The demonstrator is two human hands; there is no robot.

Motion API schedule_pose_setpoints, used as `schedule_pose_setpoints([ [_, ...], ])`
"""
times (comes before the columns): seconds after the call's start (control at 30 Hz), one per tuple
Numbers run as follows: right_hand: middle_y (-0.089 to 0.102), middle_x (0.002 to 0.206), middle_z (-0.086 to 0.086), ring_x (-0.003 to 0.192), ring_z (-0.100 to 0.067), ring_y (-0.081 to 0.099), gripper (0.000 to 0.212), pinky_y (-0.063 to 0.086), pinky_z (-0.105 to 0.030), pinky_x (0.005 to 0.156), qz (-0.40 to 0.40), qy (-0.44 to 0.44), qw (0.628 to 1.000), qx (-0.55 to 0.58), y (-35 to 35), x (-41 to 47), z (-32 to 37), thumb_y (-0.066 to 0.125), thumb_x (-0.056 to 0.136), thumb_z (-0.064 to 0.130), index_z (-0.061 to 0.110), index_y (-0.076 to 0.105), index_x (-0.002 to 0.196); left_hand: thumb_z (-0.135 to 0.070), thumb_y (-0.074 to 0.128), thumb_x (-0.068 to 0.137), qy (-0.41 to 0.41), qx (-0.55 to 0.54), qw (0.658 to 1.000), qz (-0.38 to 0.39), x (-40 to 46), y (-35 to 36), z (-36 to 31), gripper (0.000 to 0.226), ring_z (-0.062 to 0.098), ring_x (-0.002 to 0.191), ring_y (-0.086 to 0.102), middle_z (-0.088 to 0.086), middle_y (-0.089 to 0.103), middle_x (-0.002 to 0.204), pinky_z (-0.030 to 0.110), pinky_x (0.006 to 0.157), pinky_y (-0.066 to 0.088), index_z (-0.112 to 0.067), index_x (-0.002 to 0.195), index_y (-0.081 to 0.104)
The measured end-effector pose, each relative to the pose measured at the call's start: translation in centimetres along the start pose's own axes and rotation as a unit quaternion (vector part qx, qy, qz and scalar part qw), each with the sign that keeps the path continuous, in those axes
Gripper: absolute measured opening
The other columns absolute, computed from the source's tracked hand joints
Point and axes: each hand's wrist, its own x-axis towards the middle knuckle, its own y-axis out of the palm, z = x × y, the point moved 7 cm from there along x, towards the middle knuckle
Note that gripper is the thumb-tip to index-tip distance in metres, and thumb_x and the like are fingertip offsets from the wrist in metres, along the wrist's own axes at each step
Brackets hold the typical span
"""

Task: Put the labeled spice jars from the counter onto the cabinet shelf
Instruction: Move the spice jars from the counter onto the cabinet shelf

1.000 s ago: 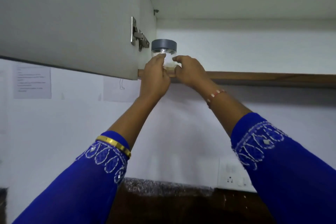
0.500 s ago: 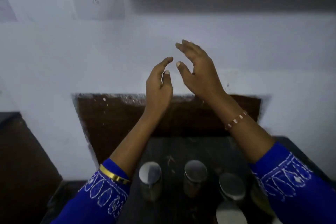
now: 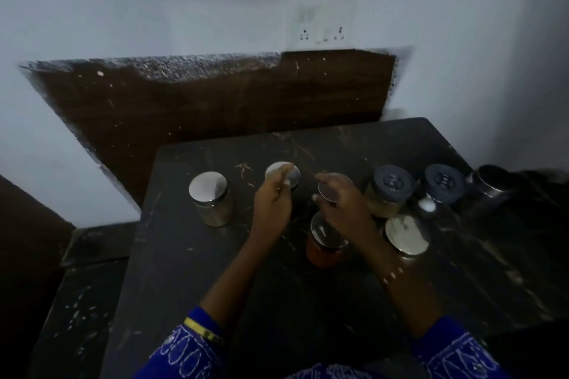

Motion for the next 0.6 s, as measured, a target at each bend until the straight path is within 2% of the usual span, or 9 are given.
schedule_pose_setpoints([
  [0.13, 0.053, 0.126, -0.01, 0.12, -0.023, 0.046, 0.046, 0.03, -0.02, 0.093, 0.012, 0.011, 0.996, -0.09, 1.1, -2.2, -3.8, 0.064, 0.084, 0.022, 0.011, 0.054, 0.127, -0.002, 0.041, 0.094, -0.073, -0.003, 0.997, 0.04, -2.0, 2.8, 3.8, 0.035, 0.018, 0.121, 0.051, 0.011, 0.056, 0.131, 0.034, 0.105, 0.04, -0.005, 0.127, 0.053],
  [0.2, 0.052, 0.125, -0.01, 0.118, -0.024, 0.045, 0.056, 0.029, -0.02, 0.092, 0.016, 0.001, 0.989, -0.147, 1.4, -2.7, -4.9, 0.068, 0.079, 0.031, 0.012, 0.053, 0.129, -0.001, 0.041, 0.093, -0.1, 0.005, 0.994, 0.051, -2.5, 3.7, 5.2, 0.035, 0.021, 0.123, 0.051, 0.012, 0.055, 0.131, 0.032, 0.106, 0.038, -0.003, 0.126, 0.053],
  [0.27, 0.047, 0.131, -0.009, 0.121, -0.024, 0.042, 0.071, 0.031, -0.023, 0.096, 0.035, 0.011, 0.985, -0.167, 2.2, -3.4, -6.1, 0.072, 0.073, 0.039, 0.014, 0.045, 0.134, -0.001, 0.041, 0.093, -0.12, 0.014, 0.991, 0.057, -3.0, 4.5, 6.4, 0.034, 0.02, 0.121, 0.051, 0.012, 0.056, 0.13, 0.025, 0.101, 0.037, -0.003, 0.125, 0.054],
  [0.33, 0.04, 0.136, -0.008, 0.124, -0.023, 0.041, 0.084, 0.034, -0.026, 0.1, 0.051, 0.025, 0.99, -0.13, 3.0, -4.1, -6.9, 0.074, 0.07, 0.041, 0.016, 0.035, 0.141, 0.0, 0.041, 0.093, -0.141, 0.002, 0.988, 0.063, -3.7, 5.1, 7.4, 0.033, 0.017, 0.115, 0.053, 0.012, 0.058, 0.127, 0.019, 0.094, 0.04, -0.003, 0.122, 0.056],
  [0.43, 0.04, 0.133, -0.009, 0.121, -0.022, 0.044, 0.086, 0.031, -0.019, 0.095, 0.028, 0.025, 0.995, -0.088, 3.2, -4.4, -7.3, 0.075, 0.07, 0.038, 0.017, 0.034, 0.142, 0.002, 0.039, 0.092, -0.155, -0.036, 0.984, 0.08, -4.7, 5.8, 7.9, 0.031, 0.017, 0.104, 0.058, 0.012, 0.064, 0.115, 0.01, 0.08, 0.046, -0.005, 0.113, 0.061],
  [0.6, 0.05, 0.127, -0.007, 0.117, -0.021, 0.051, 0.079, 0.035, -0.018, 0.093, 0.013, 0.007, 0.999, -0.037, 2.2, -3.7, -6.5, 0.082, 0.063, 0.032, 0.018, 0.047, 0.133, 0.003, 0.041, 0.091, -0.166, -0.077, 0.982, 0.053, -4.8, 4.9, 7.4, 0.03, 0.024, 0.099, 0.061, 0.019, 0.065, 0.113, 0.032, 0.088, 0.049, -0.005, 0.108, 0.064],
])
